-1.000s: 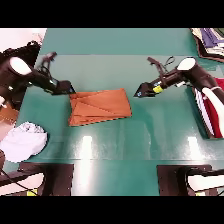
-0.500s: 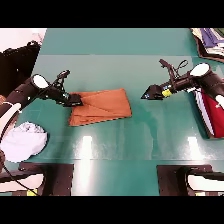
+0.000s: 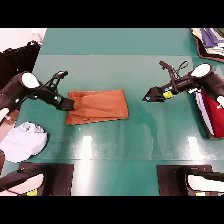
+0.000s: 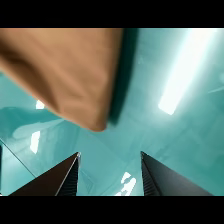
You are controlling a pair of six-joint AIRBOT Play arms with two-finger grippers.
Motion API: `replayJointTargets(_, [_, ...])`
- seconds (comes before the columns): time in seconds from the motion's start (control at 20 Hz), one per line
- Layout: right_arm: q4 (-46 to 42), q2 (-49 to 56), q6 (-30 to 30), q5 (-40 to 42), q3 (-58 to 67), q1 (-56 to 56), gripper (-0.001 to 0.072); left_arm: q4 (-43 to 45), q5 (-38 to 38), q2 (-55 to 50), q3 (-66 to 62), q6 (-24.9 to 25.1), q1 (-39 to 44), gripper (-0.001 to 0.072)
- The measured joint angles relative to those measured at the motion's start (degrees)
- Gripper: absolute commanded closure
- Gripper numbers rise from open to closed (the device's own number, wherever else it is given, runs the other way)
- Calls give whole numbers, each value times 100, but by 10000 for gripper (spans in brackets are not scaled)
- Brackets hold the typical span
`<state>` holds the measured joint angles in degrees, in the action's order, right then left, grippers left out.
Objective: Fold the shirts.
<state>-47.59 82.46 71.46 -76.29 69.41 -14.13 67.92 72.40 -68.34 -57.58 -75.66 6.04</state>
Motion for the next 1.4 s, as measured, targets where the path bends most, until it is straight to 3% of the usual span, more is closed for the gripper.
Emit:
replayJointTargets(0.05, [-11, 0, 0, 0, 2, 0, 279, 66, 184, 151, 98, 2, 0, -5])
replayJointTargets(0.2, [-42, 0, 2, 120, 2, 0, 241, 160, 330, 428, 278, -96, 0, -8])
replayJointTargets(0.25, [-42, 15, 2, 173, 2, 0, 124, 157, 297, 476, 280, -131, 0, -8])
replayJointTargets(0.3, [-42, 63, 2, 232, 2, 0, 96, 125, 221, 509, 256, -155, 0, 14])
replayJointTargets(0.35, [-42, 138, 2, 289, 2, -2, 97, 52, 127, 533, 212, -186, -2, 235])
replayJointTargets(0.4, [-17, 254, 2, 345, 2, -7, 99, -50, 35, 551, 175, -192, -2, 506])
replayJointTargets(0.45, [48, 409, 4, 402, 2, -37, 117, -181, -74, 562, 146, -199, -2, 653])
replayJointTargets(0.85, [1338, 1853, -11, 916, 240, -975, 139, -951, -925, 592, 74, -61, 0, 674])
replayJointTargets(0.9, [1447, 2009, -17, 970, 391, -1154, 167, -979, -999, 592, 74, -50, 0, 674])
replayJointTargets(0.95, [1504, 2157, -24, 1056, 573, -1335, 282, -1001, -1043, 592, 74, -48, 0, 674])
replayJointTargets(1.0, [1510, 2288, -26, 1165, 748, -1495, 330, -1021, -1088, 592, 74, -48, 0, 674])
replayJointTargets(1.1, [1497, 2522, -44, 1338, 1134, -1784, 592, -1045, -1137, 592, 74, -37, 0, 674])
replayJointTargets(1.15, [1493, 2612, -46, 1414, 1292, -1886, 668, -1051, -1150, 592, 74, -33, 0, 674])
replayJointTargets(1.4, [1558, 2710, -109, 1449, 1884, -1904, 696, -1128, -1158, 592, 74, -33, 146, 676])
